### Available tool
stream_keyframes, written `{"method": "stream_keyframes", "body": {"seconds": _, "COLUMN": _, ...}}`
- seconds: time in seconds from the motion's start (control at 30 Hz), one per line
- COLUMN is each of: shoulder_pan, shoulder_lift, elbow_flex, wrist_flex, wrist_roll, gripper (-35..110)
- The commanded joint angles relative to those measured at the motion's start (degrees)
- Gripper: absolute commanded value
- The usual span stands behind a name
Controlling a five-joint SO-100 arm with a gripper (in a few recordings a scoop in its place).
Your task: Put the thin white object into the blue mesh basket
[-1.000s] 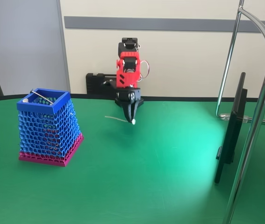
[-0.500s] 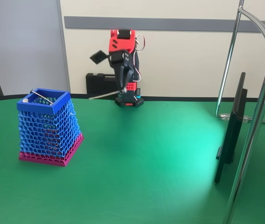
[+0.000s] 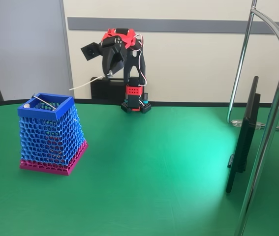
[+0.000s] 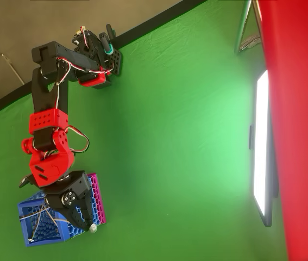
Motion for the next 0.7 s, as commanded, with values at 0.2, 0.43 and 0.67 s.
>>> {"method": "stream_keyframes", "body": {"seconds": 0.2, "shoulder_pan": 8.35, "shoulder_lift": -5.62, "elbow_flex": -9.49, "wrist_flex": -0.26, "wrist_roll": 12.30, "gripper": 0}}
{"method": "stream_keyframes", "body": {"seconds": 0.43, "shoulder_pan": 12.83, "shoulder_lift": -8.00, "elbow_flex": -12.83, "wrist_flex": 2.64, "wrist_roll": 19.16, "gripper": 0}}
{"method": "stream_keyframes", "body": {"seconds": 0.67, "shoulder_pan": 15.73, "shoulder_lift": -8.09, "elbow_flex": -6.94, "wrist_flex": 0.09, "wrist_roll": 23.99, "gripper": 0}}
